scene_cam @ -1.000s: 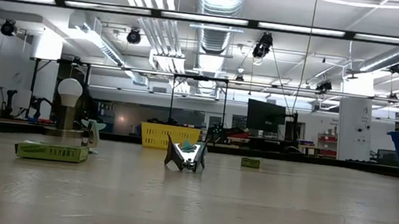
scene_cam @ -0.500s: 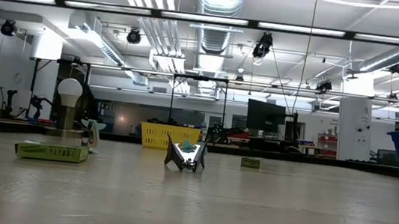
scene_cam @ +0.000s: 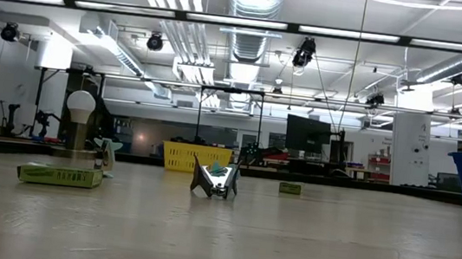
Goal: Pick and place Stapler, Stapler remover, tape
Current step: Put the blue tape into the blue basket
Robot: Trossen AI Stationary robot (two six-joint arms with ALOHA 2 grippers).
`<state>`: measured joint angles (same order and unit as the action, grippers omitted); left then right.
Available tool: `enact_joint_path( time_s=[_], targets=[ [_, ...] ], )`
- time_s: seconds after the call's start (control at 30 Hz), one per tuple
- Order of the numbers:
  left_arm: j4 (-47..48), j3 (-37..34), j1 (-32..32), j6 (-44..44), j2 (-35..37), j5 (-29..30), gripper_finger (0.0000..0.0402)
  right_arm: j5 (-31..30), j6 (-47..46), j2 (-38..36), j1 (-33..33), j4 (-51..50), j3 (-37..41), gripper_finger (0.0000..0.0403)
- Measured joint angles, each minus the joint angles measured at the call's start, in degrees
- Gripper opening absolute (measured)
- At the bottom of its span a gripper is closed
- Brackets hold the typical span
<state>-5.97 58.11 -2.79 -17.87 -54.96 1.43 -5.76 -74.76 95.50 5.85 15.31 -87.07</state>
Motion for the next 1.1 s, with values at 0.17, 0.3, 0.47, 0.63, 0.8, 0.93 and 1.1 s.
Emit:
enact_joint_path(
  time_s=[0.17,0.3,0.47,0.63,0.8,0.93,1.1],
  targets=[
    [0.36,0.0,0.0,-0.09,0.81,-0.52,0.0112,1.09,1.01,-0.02,0.2,0.38,0.0,0.0276],
    [0.63,0.0,0.0,-0.09,1.96,-0.68,0.0134,1.97,1.59,-0.09,0.39,0.55,0.0,0.0275],
    [5.38,-0.02,0.04,-0.09,3.69,-0.7,0.0163,3.02,1.93,-0.09,0.37,0.63,0.0,0.0281],
    [8.74,-0.04,0.04,-0.73,6.28,-0.72,0.0177,6.65,0.99,-0.25,0.72,0.52,0.0,0.0277],
    [9.02,-0.04,0.02,-4.66,6.77,-0.89,0.0178,15.86,-1.67,-0.28,2.33,-2.47,0.0,0.0279],
    [9.04,-0.11,0.02,-5.18,6.15,-1.95,0.0177,21.12,-3.14,-0.28,4.2,-8.91,0.0,0.0282],
    [8.99,-0.13,-0.02,-6.12,5.16,-1.98,0.0176,22.75,-5.6,-0.28,7.48,-21.57,0.0,0.0278]
  ],
)
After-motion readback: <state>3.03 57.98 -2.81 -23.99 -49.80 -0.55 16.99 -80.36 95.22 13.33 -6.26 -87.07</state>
